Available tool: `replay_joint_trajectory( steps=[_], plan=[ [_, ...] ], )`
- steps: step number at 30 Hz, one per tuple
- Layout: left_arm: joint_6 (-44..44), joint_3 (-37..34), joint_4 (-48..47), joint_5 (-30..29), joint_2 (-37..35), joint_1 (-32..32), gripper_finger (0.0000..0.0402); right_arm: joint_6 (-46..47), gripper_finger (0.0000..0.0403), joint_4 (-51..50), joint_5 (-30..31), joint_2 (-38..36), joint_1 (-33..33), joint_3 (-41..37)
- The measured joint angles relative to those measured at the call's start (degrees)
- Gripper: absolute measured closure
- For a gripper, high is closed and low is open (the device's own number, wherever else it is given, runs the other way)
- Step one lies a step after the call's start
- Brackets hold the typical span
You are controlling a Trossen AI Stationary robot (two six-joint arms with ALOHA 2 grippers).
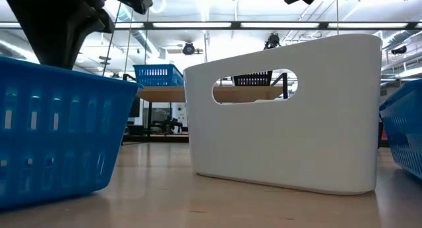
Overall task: Stack baskets on shelf by color
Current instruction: Put the center left white bin on the shelf
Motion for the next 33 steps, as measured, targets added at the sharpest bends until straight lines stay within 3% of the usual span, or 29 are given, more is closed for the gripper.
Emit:
replay_joint_trajectory(
  steps=[2, 15, 27, 33],
  plan=[
    [1.8, 0.0, -0.1, 0.9, 0.0, 0.6, 0.0392, 0.3, 0.0328, -0.4, 0.0, 0.0, 0.0, 0.0],
    [3.9, 0.0, 0.2, 7.8, -1.7, 2.2, 0.0399, 2.6, 0.0328, -2.5, 0.0, 0.0, 0.4, 0.0],
    [-1.5, 0.0, -4.4, 2.6, -13.7, 2.1, 0.0401, 2.5, 0.0328, -2.5, 0.0, 0.0, 0.8, 0.0],
    [-1.7, 0.1, -4.4, 0.3, -15.7, 2.2, 0.0401, 2.4, 0.0328, -2.6, 0.0, 0.0, 0.7, 0.0]
  ],
)
